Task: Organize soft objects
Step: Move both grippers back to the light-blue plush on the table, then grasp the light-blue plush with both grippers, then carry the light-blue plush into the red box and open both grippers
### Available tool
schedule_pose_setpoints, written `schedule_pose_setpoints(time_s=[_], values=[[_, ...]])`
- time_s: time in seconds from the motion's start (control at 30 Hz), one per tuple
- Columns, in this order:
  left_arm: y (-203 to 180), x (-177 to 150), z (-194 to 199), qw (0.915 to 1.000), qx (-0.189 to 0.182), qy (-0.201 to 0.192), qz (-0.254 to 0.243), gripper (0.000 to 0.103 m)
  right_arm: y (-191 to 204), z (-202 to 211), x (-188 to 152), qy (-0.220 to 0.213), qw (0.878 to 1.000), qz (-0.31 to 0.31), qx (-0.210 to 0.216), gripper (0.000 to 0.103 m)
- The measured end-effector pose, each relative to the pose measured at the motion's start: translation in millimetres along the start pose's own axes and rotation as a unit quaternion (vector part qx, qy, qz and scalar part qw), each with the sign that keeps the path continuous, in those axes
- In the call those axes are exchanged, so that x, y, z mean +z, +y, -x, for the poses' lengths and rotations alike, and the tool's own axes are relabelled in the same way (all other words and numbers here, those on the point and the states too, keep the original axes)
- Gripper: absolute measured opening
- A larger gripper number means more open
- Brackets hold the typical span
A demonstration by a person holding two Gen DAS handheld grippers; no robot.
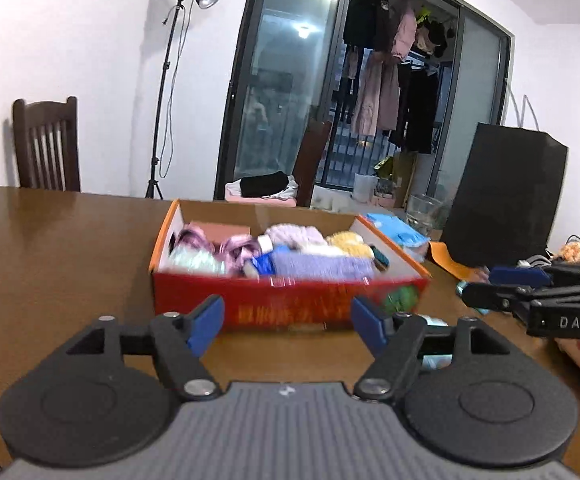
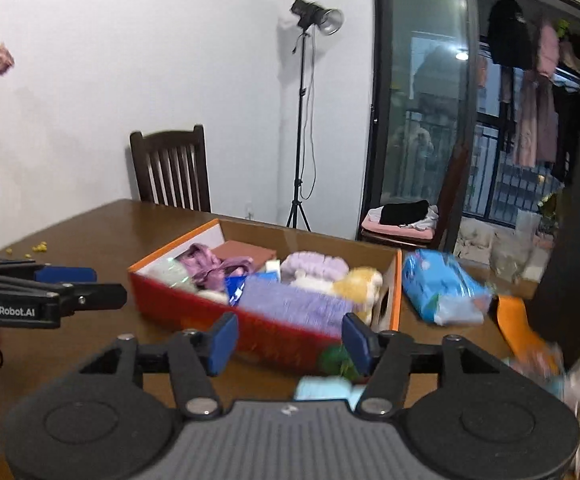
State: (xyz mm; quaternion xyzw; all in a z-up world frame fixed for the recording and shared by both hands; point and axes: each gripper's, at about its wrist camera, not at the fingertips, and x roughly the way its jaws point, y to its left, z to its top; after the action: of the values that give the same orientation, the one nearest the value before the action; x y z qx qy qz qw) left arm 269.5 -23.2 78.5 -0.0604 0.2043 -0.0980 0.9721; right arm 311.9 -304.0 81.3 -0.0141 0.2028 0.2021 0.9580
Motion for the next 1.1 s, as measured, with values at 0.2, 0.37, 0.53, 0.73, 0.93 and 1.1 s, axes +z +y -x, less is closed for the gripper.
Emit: schedule_pose_setpoints(time_s=[0.2,0.37,0.53,0.73,0.93,1.1], values=[[-8.1,-43.5,36.0,0.9992,-0.011,0.031,0.023,0.077,5.6,50.4,-72.2,0.007,0.996,-0.086,-0.003,0.061],[-25.2,-49.8,30.6,0.9989,-0.027,0.038,0.008,0.077,-6.7,60.8,-98.4,0.016,0.992,-0.125,-0.015,0.061],[-48.0,-42.5,-8.1,0.9967,-0.055,0.059,-0.001,0.075,-38.1,51.7,-96.0,0.003,0.983,-0.183,-0.014,0.061],[-65.1,-23.3,-97.5,0.9848,-0.116,0.123,0.037,0.068,-76.8,-12.4,-65.3,0.017,0.982,-0.188,-0.025,0.058],[-70.8,-19.8,-166.1,0.9683,-0.161,0.169,0.089,0.050,-106.8,-72.9,-67.2,0.052,0.972,-0.229,-0.005,0.041],[-67.8,-31.0,-182.0,0.9634,-0.176,0.172,0.105,0.038,-114.1,-74.0,-77.1,0.051,0.967,-0.250,0.025,0.031]])
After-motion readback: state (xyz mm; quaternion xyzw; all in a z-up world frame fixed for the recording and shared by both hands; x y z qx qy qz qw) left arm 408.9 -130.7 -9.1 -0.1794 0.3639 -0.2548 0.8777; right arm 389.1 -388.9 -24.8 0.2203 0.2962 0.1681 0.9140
